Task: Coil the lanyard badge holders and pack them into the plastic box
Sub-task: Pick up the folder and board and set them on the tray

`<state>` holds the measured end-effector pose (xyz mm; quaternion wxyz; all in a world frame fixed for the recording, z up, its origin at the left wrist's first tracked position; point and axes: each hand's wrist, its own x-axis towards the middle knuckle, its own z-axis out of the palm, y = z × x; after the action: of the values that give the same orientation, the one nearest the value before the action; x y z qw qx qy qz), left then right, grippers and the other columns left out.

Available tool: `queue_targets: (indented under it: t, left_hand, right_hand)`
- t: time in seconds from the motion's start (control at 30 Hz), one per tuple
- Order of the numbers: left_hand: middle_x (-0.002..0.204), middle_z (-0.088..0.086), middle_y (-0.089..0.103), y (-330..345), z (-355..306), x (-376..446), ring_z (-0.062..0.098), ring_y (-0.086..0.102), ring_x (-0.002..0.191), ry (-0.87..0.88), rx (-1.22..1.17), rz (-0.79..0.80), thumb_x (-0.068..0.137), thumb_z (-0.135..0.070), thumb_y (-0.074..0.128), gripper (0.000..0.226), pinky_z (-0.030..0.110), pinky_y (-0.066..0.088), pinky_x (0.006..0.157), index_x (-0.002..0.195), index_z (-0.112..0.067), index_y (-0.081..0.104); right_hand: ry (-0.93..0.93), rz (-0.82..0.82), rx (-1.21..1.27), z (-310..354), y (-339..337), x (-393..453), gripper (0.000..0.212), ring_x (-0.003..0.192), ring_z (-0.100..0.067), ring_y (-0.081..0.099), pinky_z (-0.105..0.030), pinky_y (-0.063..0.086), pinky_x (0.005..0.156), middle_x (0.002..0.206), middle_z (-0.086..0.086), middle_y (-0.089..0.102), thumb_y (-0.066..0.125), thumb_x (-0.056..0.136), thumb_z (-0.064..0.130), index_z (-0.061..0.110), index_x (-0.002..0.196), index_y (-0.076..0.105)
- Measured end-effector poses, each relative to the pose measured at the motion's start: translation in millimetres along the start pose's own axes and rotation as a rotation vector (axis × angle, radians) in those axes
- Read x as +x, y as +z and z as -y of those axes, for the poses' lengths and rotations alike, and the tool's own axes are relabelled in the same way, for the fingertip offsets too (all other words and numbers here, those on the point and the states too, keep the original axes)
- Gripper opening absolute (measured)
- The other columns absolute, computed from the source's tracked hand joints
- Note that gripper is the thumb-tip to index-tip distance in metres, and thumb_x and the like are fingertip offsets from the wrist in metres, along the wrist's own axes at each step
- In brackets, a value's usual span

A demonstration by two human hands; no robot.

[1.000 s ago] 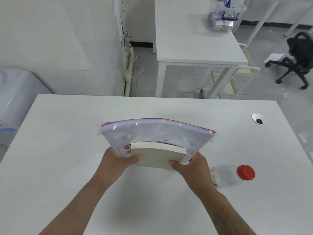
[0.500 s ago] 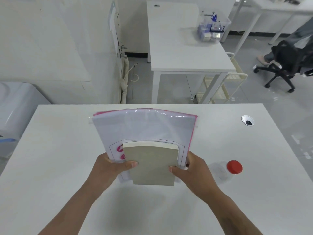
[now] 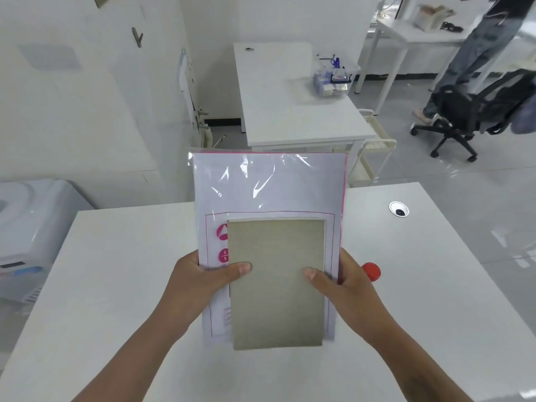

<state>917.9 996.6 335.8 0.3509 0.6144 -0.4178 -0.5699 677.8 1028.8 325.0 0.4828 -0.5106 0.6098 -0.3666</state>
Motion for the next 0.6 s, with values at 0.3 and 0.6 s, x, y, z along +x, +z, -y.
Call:
queue_targets:
  t: [0.3,0.6]
  left_hand:
    - [0.099,0.003,0.078,23.5,14.1,-25.1,0.022,0.075,0.092,-0.152,-0.159,0.072,0.079,-0.026,0.079,0.027,0.035,0.055,0.084,0.103,-0.014,0.075]
    - [0.104,0.003,0.077,59.7,16.3,-63.8,0.022,0.074,0.095,-0.183,-0.201,0.032,0.081,-0.023,0.077,0.03,0.036,0.053,0.09,0.109,-0.014,0.074]
  right_hand:
    - [0.132,-0.104,0.098,-12.2,-1.1,-24.3,0.036,0.066,-0.014,0.037,-0.025,0.036,0.063,0.074,-0.001,0.036,0.06,0.094,0.032,0.003,0.083,0.043]
    - [0.167,-0.012,0.135,-18.2,-44.3,-51.8,0.026,0.094,-0.022,0.068,-0.036,0.055,0.086,0.101,-0.008,0.069,0.06,0.093,0.04,0.017,0.104,0.065]
